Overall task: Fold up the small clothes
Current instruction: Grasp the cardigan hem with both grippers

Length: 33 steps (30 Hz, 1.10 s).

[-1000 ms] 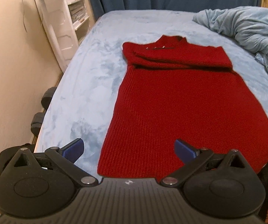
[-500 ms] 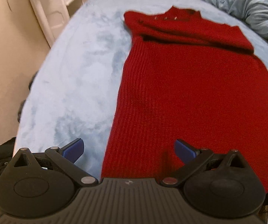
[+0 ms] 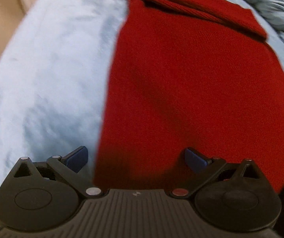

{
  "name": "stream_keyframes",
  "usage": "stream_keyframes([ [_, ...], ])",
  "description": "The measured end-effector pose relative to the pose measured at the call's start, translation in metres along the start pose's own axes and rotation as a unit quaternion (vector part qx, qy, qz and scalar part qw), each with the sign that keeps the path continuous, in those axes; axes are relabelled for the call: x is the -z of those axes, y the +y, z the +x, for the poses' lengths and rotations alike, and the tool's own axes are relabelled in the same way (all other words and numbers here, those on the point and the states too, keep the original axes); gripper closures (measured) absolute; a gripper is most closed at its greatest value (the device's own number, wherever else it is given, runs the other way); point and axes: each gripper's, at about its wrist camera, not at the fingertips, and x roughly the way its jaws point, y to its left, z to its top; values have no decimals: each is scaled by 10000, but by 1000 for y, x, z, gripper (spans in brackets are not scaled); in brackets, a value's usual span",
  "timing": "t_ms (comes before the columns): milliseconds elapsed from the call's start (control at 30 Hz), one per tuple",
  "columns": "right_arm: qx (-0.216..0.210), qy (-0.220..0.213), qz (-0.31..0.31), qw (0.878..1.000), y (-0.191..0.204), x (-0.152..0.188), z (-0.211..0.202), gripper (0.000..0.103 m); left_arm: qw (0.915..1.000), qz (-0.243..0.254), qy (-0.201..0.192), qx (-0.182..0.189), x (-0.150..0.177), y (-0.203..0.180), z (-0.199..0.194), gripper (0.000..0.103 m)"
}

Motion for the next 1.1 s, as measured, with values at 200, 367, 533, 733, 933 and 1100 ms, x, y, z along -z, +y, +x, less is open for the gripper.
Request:
stream_keyframes([
  [200,-375,334,-306,9983,10,15,-8,11,9994,293,-154,-28,21,-10,-4,0],
  [367,-221,343,-445,9982,18,19,-9,19,9998,104,-118,-101,16,-12,-6,1],
  [533,-166,92,65,9998,5,22,-17,43,9997,95,-112,-176,14,-9,-12,18],
  [733,-467,-118,389,9981,9,26,-30,84,9997,-137,-167,98,8,-9,-31,82],
  [933,-830,-677,710,9917,15,24,-76,85,9968,-447,-486,457,9,-6,-71,84],
  [1100,-1117,-1007,675,9863,15,19,-108,86,9925,-482,-897,679,17,-12,-114,85],
])
